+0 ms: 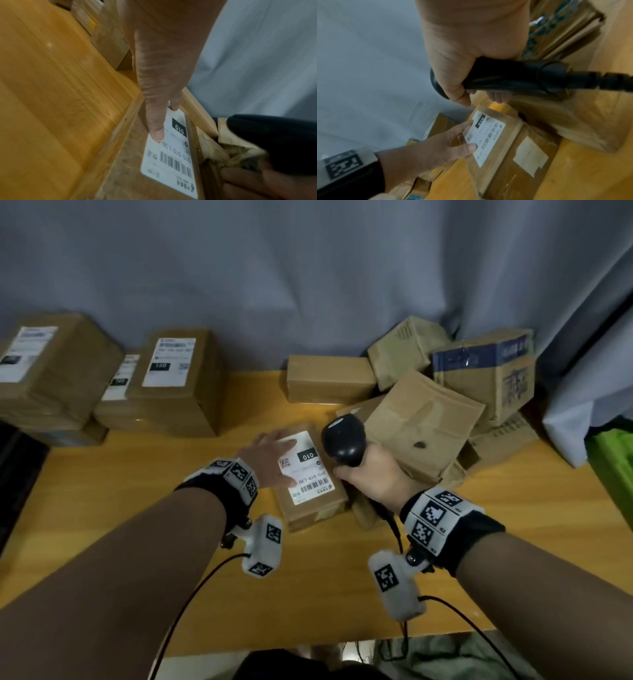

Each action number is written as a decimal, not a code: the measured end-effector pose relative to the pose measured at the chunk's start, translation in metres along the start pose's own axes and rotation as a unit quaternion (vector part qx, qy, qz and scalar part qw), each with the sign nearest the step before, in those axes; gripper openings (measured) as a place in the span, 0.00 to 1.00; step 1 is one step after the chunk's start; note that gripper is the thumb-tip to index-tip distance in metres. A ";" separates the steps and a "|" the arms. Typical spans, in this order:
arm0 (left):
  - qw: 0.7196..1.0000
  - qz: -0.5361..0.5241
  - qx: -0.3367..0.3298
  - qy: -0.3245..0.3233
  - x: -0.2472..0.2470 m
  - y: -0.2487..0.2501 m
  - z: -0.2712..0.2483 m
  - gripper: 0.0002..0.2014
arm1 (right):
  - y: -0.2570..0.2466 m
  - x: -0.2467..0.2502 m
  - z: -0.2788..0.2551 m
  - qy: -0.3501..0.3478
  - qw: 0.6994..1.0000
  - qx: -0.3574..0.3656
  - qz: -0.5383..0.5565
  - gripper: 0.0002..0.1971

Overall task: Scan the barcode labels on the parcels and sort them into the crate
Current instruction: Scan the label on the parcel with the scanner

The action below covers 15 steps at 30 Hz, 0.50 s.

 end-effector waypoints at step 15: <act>0.974 -0.166 0.151 0.044 0.007 -0.077 -0.019 0.46 | 0.018 -0.040 0.019 -0.034 0.990 -0.138 0.015 0.12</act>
Point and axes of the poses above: each hand's wrist, its own z-axis towards the middle knuckle, its own x-axis out of the back of the hand, y = z × x, the point moved 6 cm from there along z, towards the middle knuckle, and after that the axes turned 12 degrees about x, right-handed, at the moved point
